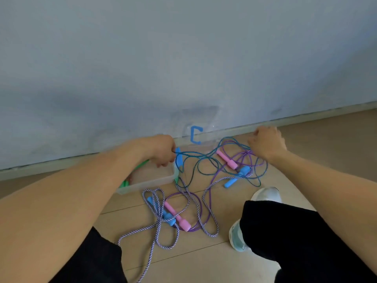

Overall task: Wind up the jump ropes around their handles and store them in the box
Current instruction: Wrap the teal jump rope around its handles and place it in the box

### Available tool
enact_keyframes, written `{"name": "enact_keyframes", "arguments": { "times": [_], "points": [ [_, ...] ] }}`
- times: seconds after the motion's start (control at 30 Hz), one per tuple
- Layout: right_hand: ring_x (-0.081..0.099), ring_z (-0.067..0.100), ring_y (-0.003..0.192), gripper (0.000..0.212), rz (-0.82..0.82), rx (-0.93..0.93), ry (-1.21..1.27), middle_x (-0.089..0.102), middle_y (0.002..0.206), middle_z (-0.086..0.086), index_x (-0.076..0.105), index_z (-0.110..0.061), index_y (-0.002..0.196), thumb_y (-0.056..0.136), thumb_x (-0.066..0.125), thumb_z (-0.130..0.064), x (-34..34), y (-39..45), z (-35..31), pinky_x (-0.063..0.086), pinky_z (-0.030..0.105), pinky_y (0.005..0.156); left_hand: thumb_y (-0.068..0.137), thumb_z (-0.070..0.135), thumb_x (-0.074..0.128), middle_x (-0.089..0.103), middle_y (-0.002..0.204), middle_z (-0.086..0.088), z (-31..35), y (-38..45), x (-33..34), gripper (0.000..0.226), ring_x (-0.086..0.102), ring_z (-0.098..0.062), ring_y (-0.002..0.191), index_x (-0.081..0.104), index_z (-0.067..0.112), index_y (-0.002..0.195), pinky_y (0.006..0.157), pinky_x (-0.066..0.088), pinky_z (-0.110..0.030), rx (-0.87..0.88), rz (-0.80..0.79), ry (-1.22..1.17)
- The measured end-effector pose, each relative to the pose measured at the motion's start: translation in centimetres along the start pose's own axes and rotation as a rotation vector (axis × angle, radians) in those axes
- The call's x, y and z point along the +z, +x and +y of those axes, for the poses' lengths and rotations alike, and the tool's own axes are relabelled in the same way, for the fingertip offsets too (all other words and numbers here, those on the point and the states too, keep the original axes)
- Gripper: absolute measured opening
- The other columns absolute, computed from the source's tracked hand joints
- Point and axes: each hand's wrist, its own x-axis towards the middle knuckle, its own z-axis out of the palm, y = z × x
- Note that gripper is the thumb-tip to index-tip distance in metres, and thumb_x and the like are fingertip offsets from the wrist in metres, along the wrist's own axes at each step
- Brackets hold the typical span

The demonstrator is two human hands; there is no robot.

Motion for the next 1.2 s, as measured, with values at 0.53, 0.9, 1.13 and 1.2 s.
{"name": "enact_keyframes", "arguments": {
  "times": [0.53,0.9,1.13,1.2],
  "points": [
    [0.053,0.035,0.113,0.04,-0.535,-0.175,0.32,0.059,0.116,0.016,0.056,-0.009,0.124,0.084,0.059,-0.013,27.8,-5.9,-10.9,0.048,0.04,0.094,0.1,0.017,0.038,0.076,0.075,-0.004,-0.5,3.9,1.3,0.029,0.072,-0.024,0.061,0.064,0.003,0.1,0.049,0.05,-0.022,-0.038,-0.067,-0.091],
    [0.06,0.03,0.091,0.023,-0.609,-0.435,0.088,0.065,0.09,0.011,0.065,-0.01,0.083,0.094,0.059,-0.03,21.8,-4.8,-10.5,0.044,0.032,0.076,0.097,0.022,0.049,0.076,0.086,-0.013,0.6,2.9,-0.5,0.028,0.059,-0.023,0.058,0.072,0.005,0.096,0.06,0.049,-0.025,0.013,-0.055,0.033],
    [0.058,0.01,0.06,0.02,-0.692,-0.677,0.097,0.066,0.063,-0.003,0.069,-0.02,0.082,0.095,0.054,-0.022,1.2,-6.0,-12.1,0.044,0.016,0.061,0.096,0.026,0.048,0.075,0.091,-0.013,2.3,-1.6,-2.1,0.033,0.069,-0.026,0.07,0.069,0.0,0.098,0.07,0.051,-0.028,0.087,0.235,-0.325],
    [0.056,0.011,0.057,0.013,-0.648,-0.676,0.261,0.061,0.066,0.003,0.071,-0.022,0.093,0.094,0.059,-0.021,-3.7,-7.7,-12.5,0.045,0.013,0.057,0.095,0.026,0.051,0.074,0.091,-0.013,2.4,-3.0,-2.5,0.031,0.066,-0.022,0.067,0.07,0.0,0.097,0.059,0.047,-0.026,0.084,0.28,-0.483]
  ]
}}
